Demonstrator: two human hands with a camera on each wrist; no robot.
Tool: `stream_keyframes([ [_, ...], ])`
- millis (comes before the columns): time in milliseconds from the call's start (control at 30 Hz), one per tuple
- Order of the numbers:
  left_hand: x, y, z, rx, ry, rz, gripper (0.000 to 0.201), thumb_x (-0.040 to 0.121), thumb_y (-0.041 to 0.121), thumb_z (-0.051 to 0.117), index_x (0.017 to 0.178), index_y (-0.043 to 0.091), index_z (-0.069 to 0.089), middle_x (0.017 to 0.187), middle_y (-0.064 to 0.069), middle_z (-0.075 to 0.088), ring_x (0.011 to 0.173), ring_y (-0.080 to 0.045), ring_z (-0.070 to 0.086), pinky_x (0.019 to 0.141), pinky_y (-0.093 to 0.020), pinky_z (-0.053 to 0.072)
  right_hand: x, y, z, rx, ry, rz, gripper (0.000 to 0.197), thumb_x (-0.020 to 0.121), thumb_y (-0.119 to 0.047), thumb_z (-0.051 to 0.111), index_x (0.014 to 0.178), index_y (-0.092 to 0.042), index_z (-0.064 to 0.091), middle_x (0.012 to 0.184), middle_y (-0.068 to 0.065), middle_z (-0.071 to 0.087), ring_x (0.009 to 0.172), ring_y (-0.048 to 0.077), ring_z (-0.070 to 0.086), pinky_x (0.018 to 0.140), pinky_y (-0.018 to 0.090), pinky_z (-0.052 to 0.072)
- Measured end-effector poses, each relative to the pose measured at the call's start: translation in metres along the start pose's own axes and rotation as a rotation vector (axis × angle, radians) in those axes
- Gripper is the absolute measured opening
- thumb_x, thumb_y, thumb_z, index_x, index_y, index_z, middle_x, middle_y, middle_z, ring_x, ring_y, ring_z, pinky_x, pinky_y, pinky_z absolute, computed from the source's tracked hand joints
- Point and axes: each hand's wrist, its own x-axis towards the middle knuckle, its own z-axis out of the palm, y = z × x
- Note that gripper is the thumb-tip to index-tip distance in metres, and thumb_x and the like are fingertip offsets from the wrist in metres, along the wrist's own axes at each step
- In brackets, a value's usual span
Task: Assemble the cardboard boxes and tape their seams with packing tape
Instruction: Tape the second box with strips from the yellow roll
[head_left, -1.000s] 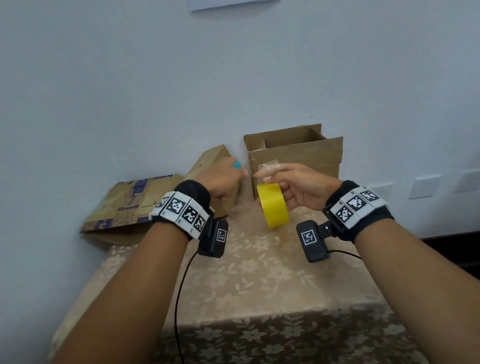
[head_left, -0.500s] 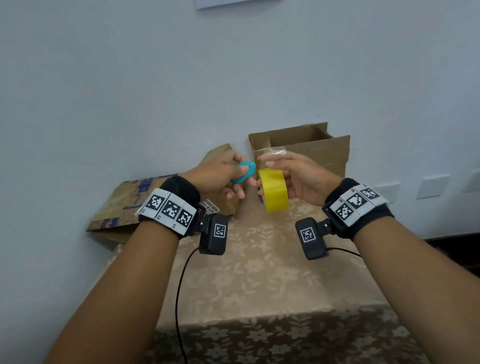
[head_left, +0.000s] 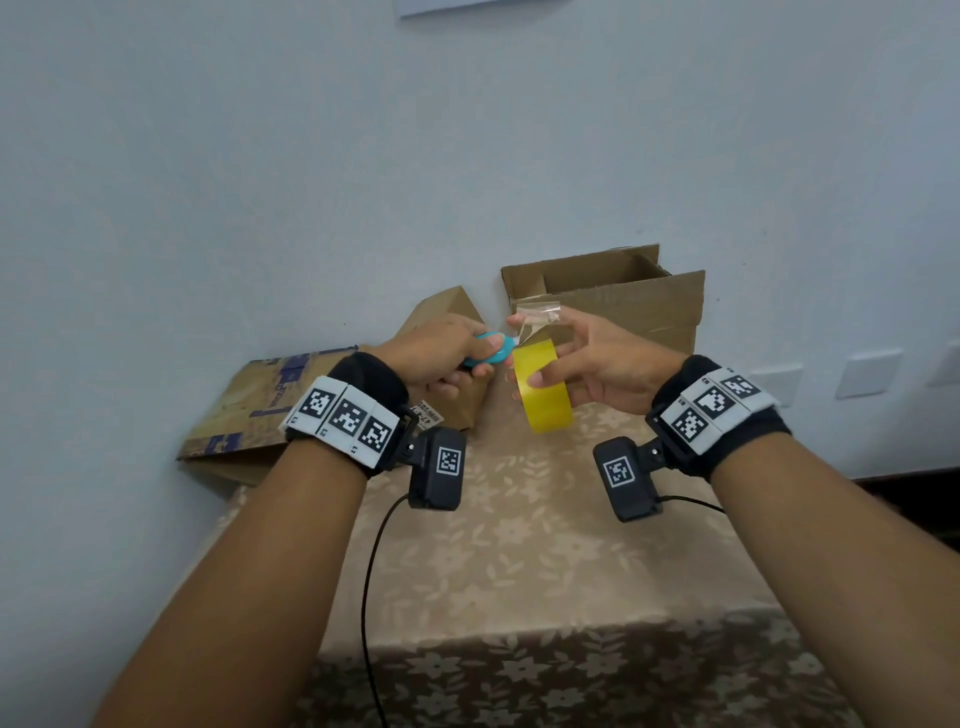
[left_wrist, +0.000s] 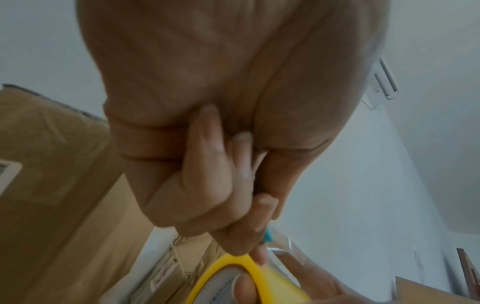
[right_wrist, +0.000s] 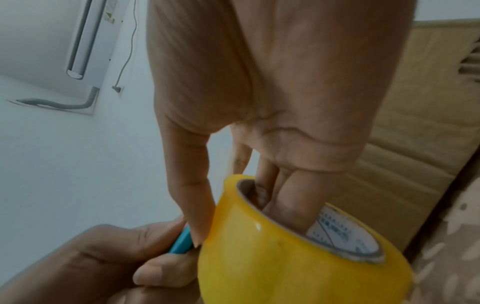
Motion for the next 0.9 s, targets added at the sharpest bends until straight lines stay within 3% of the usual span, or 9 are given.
stream_keyframes([
  [200,0.001,0.001,0.0,0.05,0.017,-0.076,0.03,0.11,0.033,0.042,0.108,0.008,0.059,0.063,0.003,0.038,0.04,-0.004,0.022,0.036,-0.015,0.022,0.0,-0.002,0.003,-0.06,-0.029,0.014,0.071,0.086,0.016,0.068,0.141,-0.027,0.057,0.113,0.017,0.074,0.101,0.029,0.073,0.087,0.051,0.059],
  [433,0.001,-0.003,-0.001,0.029,0.036,-0.151,0.033,0.11,0.035,0.041,0.094,0.012,0.06,0.058,0.006,0.033,0.038,-0.004,0.02,0.034,-0.016,0.021,-0.001,-0.003,0.006,-0.1,-0.076,0.04,0.07,0.087,0.015,0.068,0.141,-0.028,0.057,0.122,0.022,0.072,0.119,0.041,0.067,0.096,0.058,0.054],
  [533,0.002,-0.004,0.001,-0.014,0.081,-0.192,0.035,0.109,0.035,0.042,0.09,0.013,0.06,0.055,0.007,0.034,0.036,-0.003,0.02,0.034,-0.015,0.021,-0.001,-0.003,0.008,-0.101,-0.082,0.045,0.069,0.087,0.014,0.068,0.141,-0.027,0.058,0.124,0.023,0.071,0.12,0.04,0.066,0.093,0.055,0.056],
  [633,0.005,-0.008,0.002,-0.057,0.164,-0.25,0.036,0.11,0.034,0.041,0.087,0.012,0.058,0.048,0.008,0.035,0.031,-0.002,0.022,0.032,-0.014,0.021,-0.003,-0.005,0.009,-0.099,-0.108,0.035,0.07,0.087,0.015,0.068,0.142,-0.027,0.057,0.123,0.029,0.069,0.109,0.035,0.072,0.087,0.052,0.059],
  [733,0.007,-0.013,0.0,-0.019,0.145,-0.26,0.031,0.11,0.032,0.043,0.096,0.01,0.059,0.055,0.003,0.041,0.032,-0.003,0.025,0.032,-0.015,0.022,-0.002,-0.008,0.007,-0.1,-0.12,0.029,0.071,0.086,0.014,0.069,0.141,-0.029,0.057,0.121,0.03,0.069,0.11,0.039,0.07,0.089,0.054,0.058],
  [800,0.007,-0.012,0.002,0.13,0.096,-0.26,0.025,0.106,0.024,0.048,0.109,0.003,0.061,0.063,-0.003,0.063,0.034,-0.007,0.036,0.035,-0.016,0.028,-0.002,-0.007,0.005,-0.094,-0.105,0.03,0.071,0.086,0.014,0.069,0.141,-0.029,0.058,0.121,0.032,0.068,0.114,0.044,0.068,0.089,0.054,0.058],
  [867,0.004,-0.01,0.007,0.279,0.035,-0.266,0.027,0.099,0.014,0.053,0.119,-0.003,0.062,0.083,-0.012,0.076,0.037,-0.011,0.05,0.039,-0.017,0.038,-0.001,-0.006,0.004,-0.091,-0.1,0.039,0.068,0.087,0.012,0.068,0.141,-0.029,0.057,0.117,0.029,0.071,0.113,0.044,0.069,0.087,0.052,0.059],
  [900,0.003,-0.009,0.009,0.329,0.01,-0.261,0.028,0.098,0.012,0.055,0.122,0.001,0.063,0.093,-0.014,0.077,0.04,-0.012,0.056,0.041,-0.018,0.042,-0.001,-0.006,0.004,-0.091,-0.099,0.045,0.066,0.089,0.011,0.067,0.141,-0.029,0.057,0.115,0.028,0.072,0.11,0.042,0.071,0.086,0.051,0.06],
])
